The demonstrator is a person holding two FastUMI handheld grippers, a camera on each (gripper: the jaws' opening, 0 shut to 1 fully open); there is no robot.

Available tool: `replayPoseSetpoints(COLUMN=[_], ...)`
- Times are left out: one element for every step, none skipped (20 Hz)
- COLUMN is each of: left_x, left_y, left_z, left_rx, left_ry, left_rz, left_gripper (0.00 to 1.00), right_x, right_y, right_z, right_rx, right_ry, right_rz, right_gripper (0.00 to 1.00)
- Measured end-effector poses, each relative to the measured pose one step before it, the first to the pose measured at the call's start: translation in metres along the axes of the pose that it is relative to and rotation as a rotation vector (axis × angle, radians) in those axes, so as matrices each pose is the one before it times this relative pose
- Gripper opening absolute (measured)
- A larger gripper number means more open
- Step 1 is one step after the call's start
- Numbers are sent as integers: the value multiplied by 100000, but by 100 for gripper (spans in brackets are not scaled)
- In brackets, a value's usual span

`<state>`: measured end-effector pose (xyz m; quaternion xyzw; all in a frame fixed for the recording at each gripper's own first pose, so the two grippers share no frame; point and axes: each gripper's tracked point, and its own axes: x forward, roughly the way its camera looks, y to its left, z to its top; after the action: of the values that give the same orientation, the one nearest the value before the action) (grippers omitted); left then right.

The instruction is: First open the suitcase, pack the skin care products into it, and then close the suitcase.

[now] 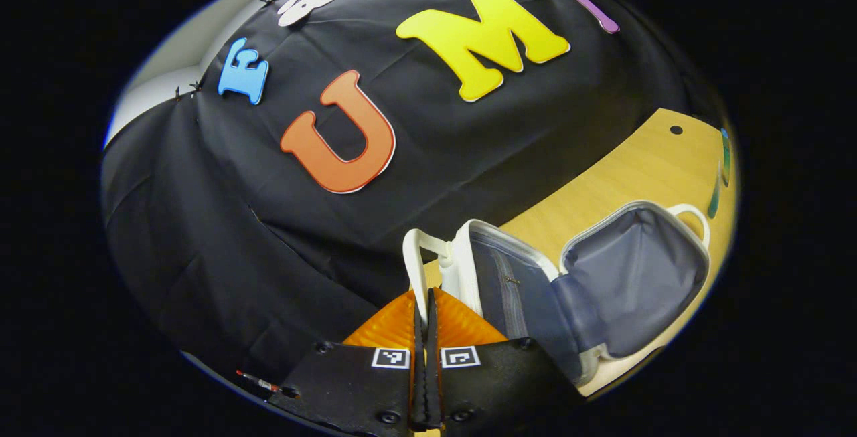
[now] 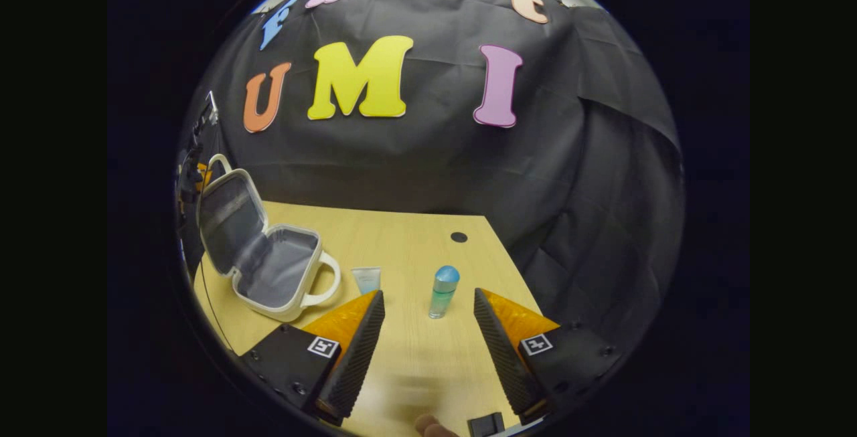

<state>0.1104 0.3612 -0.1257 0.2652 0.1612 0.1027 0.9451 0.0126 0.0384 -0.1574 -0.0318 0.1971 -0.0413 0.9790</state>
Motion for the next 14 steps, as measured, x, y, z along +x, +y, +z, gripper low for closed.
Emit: replayPoseSetpoints(left_x=[1051,1398,1249,1118,1135,1034,888,916,851,670,670,695,486,535], left_y=[457,384,367,512,358,406,23,5,-48,-126,-204,21,-204,217], left_z=[-1522,-1776,-1783,-1946,-1786,-1616,-1616,-1440,-1411,-1620,-1415,-1086,-912,-795], left_rx=[-1947,-2075,-1932,-2064,-2544,-2940,-3133,-2029,-2489,-3445,-4365,-4387,-4244,-2925], left_ry=[1927,2295,2440,2786,3375,3044,3096,2697,3109,2854,2920,1643,1351,658], left_rz=[-623,-1247,-1364,-1487,-1688,-1274,-2264,-2133,-2482,-2735,-2744,-3002,-3574,-2527], left_gripper=[3,3,3,3,3,3,3,3,3,3,3,3,4,4], right_x=[-439,-302,-326,-388,-312,-176,-87,29,-22,-107,-95,-189,-152,-344], right_y=[428,237,118,66,-26,-108,51,23,170,186,232,112,52,22], right_z=[-409,-109,-17,189,89,58,-248,-183,-407,-274,-186,-189,-195,-86], right_rx=[-1091,-685,-261,-469,-473,-643,-818,-514,-29,400,264,-320,-860,-792], right_ry=[404,383,-296,-382,-456,166,818,1171,1545,1192,920,713,481,133], right_rz=[-482,-867,-540,-980,-1162,-814,-1151,-1131,-310,-313,30,-201,-466,-234], right_gripper=[80,80,80,80,80,80,80,80,80,79,80,79,80,80])
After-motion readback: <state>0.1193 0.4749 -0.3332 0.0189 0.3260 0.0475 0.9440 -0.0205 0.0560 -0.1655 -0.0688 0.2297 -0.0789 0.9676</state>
